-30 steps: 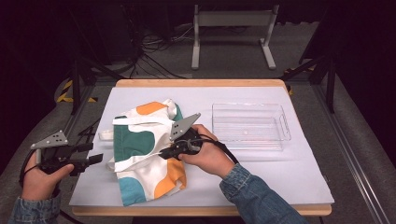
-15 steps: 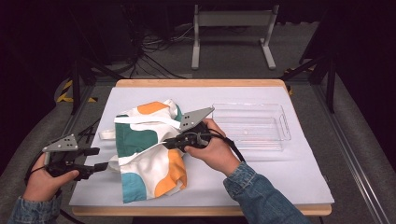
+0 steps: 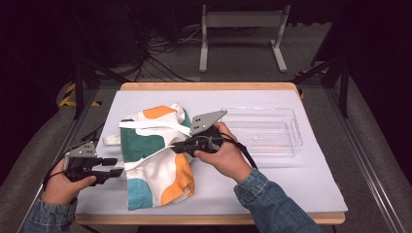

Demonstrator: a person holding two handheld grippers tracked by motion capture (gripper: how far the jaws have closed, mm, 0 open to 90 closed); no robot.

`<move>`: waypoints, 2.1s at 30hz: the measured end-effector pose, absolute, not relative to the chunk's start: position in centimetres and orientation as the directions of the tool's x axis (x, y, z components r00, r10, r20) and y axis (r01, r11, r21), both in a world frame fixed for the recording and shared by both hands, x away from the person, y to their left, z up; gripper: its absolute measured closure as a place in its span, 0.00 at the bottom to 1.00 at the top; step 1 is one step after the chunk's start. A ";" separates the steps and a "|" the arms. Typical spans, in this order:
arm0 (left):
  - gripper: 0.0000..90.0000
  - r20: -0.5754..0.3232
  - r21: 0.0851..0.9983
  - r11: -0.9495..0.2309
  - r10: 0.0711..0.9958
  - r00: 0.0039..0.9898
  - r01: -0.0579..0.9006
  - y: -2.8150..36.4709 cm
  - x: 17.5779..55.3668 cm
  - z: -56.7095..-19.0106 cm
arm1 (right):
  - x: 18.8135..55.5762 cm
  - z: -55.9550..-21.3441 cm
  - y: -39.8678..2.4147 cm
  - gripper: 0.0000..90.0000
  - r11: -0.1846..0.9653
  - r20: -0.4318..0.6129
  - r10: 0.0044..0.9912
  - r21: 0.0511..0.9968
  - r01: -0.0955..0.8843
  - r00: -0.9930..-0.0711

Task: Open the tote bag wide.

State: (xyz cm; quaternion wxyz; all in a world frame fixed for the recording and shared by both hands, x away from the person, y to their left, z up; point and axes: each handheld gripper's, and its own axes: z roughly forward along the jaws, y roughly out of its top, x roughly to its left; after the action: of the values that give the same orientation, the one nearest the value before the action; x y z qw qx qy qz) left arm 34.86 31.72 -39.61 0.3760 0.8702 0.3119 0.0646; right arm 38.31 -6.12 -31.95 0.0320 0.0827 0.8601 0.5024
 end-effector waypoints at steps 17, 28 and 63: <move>0.97 -0.099 0.750 -0.494 0.573 0.813 0.440 32.7 34.0 -38.0 | 37.7 -30.8 -7.9 0.97 0.442 0.000 0.218 0.892 0.099 -0.976; 0.97 -0.083 0.768 -0.478 0.586 0.806 0.427 33.2 33.6 -37.4 | 36.7 -28.7 -12.5 0.97 0.386 -0.039 0.319 0.918 0.092 -0.947; 0.96 -0.070 0.786 -0.472 0.575 0.815 0.400 33.1 33.3 -36.8 | 33.1 -34.2 -21.7 0.97 0.348 0.079 0.516 0.890 0.293 -0.853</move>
State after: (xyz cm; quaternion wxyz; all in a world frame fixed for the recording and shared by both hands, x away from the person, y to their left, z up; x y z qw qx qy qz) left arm 33.32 33.06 -36.75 0.4269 0.8518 0.2860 0.1024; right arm 33.10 -21.69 -34.18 0.1085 0.2486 0.8139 0.5138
